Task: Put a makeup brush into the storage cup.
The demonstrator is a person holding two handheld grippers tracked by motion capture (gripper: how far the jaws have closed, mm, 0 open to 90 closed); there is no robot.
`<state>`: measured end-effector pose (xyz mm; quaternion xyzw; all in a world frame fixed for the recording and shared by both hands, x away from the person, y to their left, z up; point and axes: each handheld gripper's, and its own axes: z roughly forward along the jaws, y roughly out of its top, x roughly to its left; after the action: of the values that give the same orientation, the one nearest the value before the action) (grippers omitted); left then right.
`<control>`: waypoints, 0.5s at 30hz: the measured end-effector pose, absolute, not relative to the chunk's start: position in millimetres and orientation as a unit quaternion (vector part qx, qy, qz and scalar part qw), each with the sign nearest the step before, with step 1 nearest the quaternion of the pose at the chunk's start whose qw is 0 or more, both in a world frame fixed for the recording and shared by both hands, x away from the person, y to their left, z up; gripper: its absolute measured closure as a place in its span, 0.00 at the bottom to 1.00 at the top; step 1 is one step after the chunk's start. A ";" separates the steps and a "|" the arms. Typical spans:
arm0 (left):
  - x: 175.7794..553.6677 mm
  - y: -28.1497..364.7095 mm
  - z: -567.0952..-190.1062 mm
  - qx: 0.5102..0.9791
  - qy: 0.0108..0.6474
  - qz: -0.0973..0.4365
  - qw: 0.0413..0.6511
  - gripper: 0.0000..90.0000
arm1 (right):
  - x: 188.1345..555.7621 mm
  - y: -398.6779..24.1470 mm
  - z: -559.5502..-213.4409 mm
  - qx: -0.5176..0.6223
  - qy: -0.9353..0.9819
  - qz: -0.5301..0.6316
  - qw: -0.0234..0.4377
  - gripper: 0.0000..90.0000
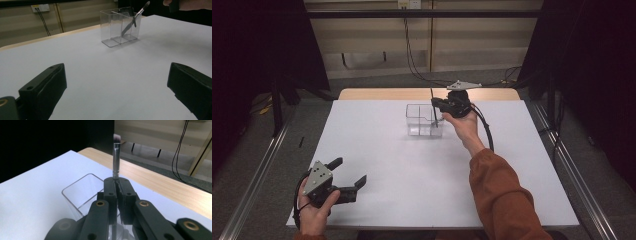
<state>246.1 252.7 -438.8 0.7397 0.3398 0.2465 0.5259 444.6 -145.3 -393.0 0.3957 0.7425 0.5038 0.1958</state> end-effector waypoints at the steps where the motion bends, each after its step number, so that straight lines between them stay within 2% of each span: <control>1: 246.1 252.9 -438.8 0.741 0.339 0.247 0.525 0.03 | 444.7 -145.6 -393.8 0.397 0.744 0.501 0.194 0.96; 15: 246.1 252.7 -438.8 0.740 0.339 0.246 0.526 0.03 | 445.6 -148.7 -398.0 0.402 0.747 0.500 0.175 0.96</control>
<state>246.1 252.7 -438.8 0.7401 0.3393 0.2464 0.5257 445.6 -148.7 -398.0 0.4021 0.7471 0.4997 0.1748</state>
